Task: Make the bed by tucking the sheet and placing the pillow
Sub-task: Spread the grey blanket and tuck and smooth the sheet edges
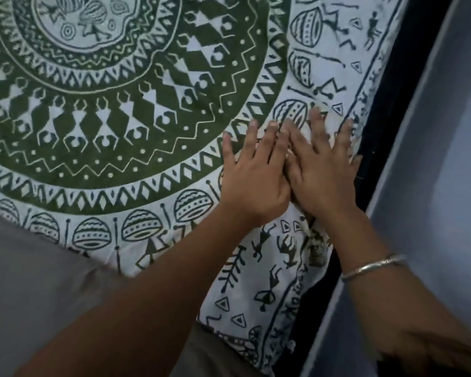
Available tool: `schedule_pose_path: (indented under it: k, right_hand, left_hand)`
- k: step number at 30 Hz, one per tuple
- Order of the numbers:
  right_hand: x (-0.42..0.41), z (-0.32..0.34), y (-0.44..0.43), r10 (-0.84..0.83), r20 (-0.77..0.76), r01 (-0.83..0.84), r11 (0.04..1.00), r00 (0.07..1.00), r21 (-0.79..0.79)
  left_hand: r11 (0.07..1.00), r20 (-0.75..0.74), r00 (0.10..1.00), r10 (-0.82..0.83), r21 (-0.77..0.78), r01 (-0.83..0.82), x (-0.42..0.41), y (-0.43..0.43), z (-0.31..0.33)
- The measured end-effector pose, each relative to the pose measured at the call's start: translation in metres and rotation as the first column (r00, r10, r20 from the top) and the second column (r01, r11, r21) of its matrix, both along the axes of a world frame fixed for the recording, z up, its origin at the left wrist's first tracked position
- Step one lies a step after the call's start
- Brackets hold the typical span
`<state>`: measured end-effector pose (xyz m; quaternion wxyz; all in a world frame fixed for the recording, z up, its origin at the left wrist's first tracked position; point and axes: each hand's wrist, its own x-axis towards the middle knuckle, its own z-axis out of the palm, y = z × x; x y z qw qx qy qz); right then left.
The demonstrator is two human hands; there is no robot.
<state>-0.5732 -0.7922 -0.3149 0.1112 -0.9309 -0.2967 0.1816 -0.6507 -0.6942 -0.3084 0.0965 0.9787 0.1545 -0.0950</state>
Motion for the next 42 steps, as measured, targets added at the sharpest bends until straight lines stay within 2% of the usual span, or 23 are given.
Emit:
schedule_pose_path:
  k: [3,6,8,12,13,16,20,24,26,28,30,32,35,37,39,42]
  right_hand:
    - [0.002,0.004,-0.012,-0.111,-0.060,0.117,0.986,0.992,0.115]
    - [0.012,0.011,-0.015,-0.267,-0.007,0.261,0.937,0.964,0.231]
    - [0.028,0.013,-0.010,-0.304,-0.013,0.295,0.912,0.953,0.285]
    - [0.074,0.003,0.010,-0.298,-0.232,0.352,0.905,0.926,0.239]
    - [0.081,0.000,0.012,-0.286,-0.247,0.342,0.912,0.926,0.227]
    - [0.088,-0.007,0.007,-0.276,-0.212,0.318,0.928,0.937,0.196]
    - [0.090,-0.009,0.000,-0.351,-0.183,0.376,0.918,0.919,0.128]
    - [0.090,-0.011,-0.002,-0.525,-0.243,0.565,0.813,0.815,0.139]
    - [0.087,-0.010,-0.007,-0.527,-0.152,0.548,0.815,0.836,0.189]
    - [0.084,-0.010,-0.012,-0.431,-0.058,0.425,0.843,0.901,0.329]
    - [0.080,-0.011,-0.015,-0.369,-0.184,0.412,0.801,0.911,0.435]
    - [0.079,-0.013,-0.016,-0.395,-0.245,0.465,0.761,0.885,0.452]
    - [0.087,-0.013,-0.012,-0.515,-0.135,0.502,0.687,0.846,0.525]
    - [0.090,-0.011,-0.011,-0.573,-0.070,0.510,0.660,0.817,0.552]
    - [0.090,-0.011,-0.014,-0.638,-0.064,0.567,0.630,0.767,0.530]
    - [0.089,-0.008,-0.012,-0.715,-0.082,0.669,0.599,0.694,0.440]
  left_hand:
    - [0.997,0.032,0.996,-0.082,-0.014,0.082,0.014,-0.005,0.005]
    - [0.995,0.122,0.988,-0.099,-0.021,0.102,0.033,0.001,0.012]
    - [0.994,0.157,0.982,-0.106,0.023,0.103,0.053,0.010,0.015]
    - [0.991,0.125,0.983,-0.133,0.036,0.129,0.100,0.021,0.007]
    - [0.989,0.096,0.985,-0.146,0.038,0.143,0.108,0.021,0.003]
    - [0.985,0.057,0.984,-0.167,0.056,0.164,0.121,0.018,-0.006]
    - [0.976,0.068,0.974,-0.214,0.064,0.210,0.126,0.011,-0.006]
    - [0.961,0.055,0.961,-0.269,0.073,0.265,0.131,0.015,0.002]
    - [0.926,0.046,0.926,-0.376,0.064,0.373,0.133,0.012,0.006]
    - [0.895,0.007,0.895,-0.445,0.007,0.445,0.135,0.006,0.008]
    - [0.899,-0.034,0.898,-0.438,-0.047,0.436,0.139,0.003,0.009]
    - [0.900,-0.065,0.897,-0.436,-0.024,0.436,0.141,-0.001,0.009]
    - [0.898,-0.068,0.896,-0.439,0.010,0.441,0.148,-0.004,0.009]
    - [0.897,-0.018,0.897,-0.442,-0.003,0.442,0.150,-0.006,0.011]
    - [0.911,0.053,0.909,-0.413,0.020,0.413,0.145,-0.009,0.013]
    - [0.961,0.118,0.953,-0.278,0.036,0.276,0.135,-0.008,0.013]
